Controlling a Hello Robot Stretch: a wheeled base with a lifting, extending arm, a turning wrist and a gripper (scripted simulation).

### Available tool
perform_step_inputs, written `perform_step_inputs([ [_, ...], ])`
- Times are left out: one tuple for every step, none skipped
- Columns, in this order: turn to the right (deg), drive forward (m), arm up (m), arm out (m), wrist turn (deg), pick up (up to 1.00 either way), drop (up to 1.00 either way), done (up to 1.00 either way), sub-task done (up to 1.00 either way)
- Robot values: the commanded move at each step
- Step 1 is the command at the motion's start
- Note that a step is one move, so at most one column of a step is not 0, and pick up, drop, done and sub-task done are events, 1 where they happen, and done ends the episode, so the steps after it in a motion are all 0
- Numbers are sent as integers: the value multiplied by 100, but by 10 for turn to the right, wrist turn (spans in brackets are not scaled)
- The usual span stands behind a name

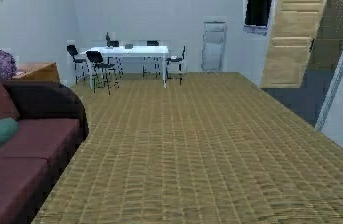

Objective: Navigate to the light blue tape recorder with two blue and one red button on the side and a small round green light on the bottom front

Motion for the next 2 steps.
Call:
perform_step_inputs([
  [0, 100, 0, 0, 0, 0, 0, 0, 0],
  [0, 100, 0, 0, 0, 0, 0, 0, 0],
])
